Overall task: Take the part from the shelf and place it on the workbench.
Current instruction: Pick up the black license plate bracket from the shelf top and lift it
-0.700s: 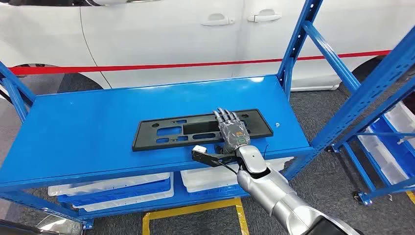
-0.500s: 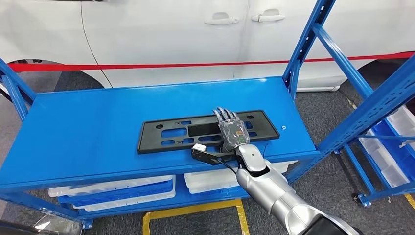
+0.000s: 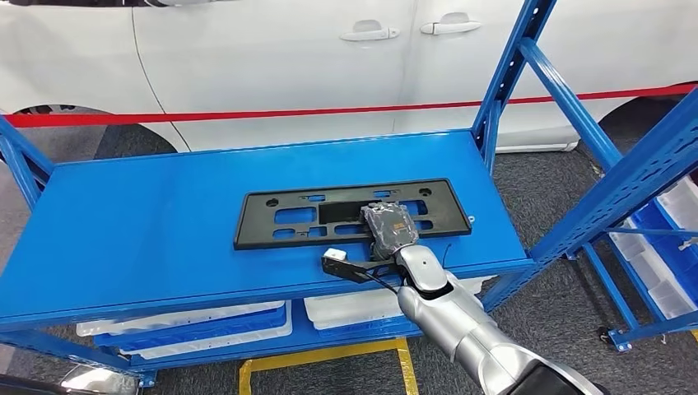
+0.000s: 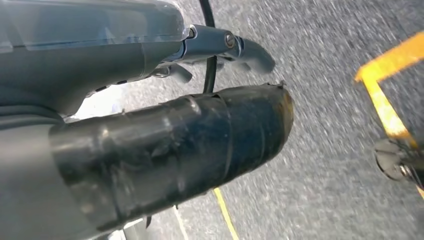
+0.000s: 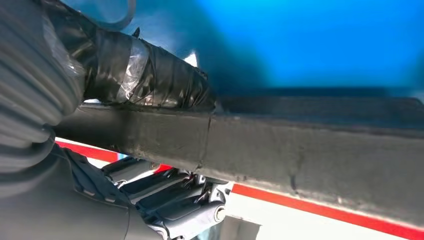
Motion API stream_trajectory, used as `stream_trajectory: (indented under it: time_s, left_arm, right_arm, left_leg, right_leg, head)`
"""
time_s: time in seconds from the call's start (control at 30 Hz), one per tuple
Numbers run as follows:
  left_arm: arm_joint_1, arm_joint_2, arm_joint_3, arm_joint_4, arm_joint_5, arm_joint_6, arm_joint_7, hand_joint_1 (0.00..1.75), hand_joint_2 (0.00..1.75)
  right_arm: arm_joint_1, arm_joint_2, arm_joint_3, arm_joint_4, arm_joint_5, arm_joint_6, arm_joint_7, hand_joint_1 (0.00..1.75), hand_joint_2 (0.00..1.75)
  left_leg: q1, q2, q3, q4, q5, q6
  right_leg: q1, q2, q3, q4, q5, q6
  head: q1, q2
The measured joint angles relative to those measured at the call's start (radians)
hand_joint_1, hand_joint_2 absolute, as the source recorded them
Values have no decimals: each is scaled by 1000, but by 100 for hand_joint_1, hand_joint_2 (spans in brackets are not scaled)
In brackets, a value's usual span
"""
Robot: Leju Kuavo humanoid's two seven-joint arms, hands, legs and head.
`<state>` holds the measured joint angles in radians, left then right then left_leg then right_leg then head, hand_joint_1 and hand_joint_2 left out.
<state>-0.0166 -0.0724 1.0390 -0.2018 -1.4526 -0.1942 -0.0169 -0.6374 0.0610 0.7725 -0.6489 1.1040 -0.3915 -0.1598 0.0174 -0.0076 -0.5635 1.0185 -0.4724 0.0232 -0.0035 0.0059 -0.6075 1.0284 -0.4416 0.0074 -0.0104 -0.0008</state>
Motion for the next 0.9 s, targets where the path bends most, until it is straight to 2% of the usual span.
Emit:
stream_trajectory:
  time_s: [0.2,0.33,0.63,0.8,0.9]
  left_arm:
    - [-1,0,8,0,0,-2,-7,0,0]
    - [0,0,19,0,9,-3,-16,0,175]
    - [0,0,45,0,24,20,-19,0,175]
    - [2,3,56,0,34,24,-4,0,175]
    - [3,6,67,0,37,38,23,0,175]
  right_arm:
    - [6,0,0,-10,9,-10,-7,175,175]
    - [21,-2,0,-37,12,-11,-8,175,175]
    - [53,-16,0,-98,39,-17,-4,175,175]
    - [80,-69,-1,-190,74,-86,-2,175,175]
    - [91,-117,-6,-292,88,-88,-4,175,175]
  left_leg:
    - [2,0,6,-9,2,-14]
    - [2,0,6,-10,3,-17]
    - [1,0,5,-10,2,-19]
    - [-1,0,4,-9,1,-19]
    - [-4,0,5,-7,4,-6]
  right_leg:
    - [2,0,1,1,-3,-7]
    - [2,0,1,1,-3,-8]
    - [1,0,1,1,-3,-8]
    - [0,0,0,1,-3,-8]
    - [-6,1,4,-9,5,1]
  head:
    - [0,0]
    - [0,0]
    - [0,0]
    - [0,0]
    - [0,0]
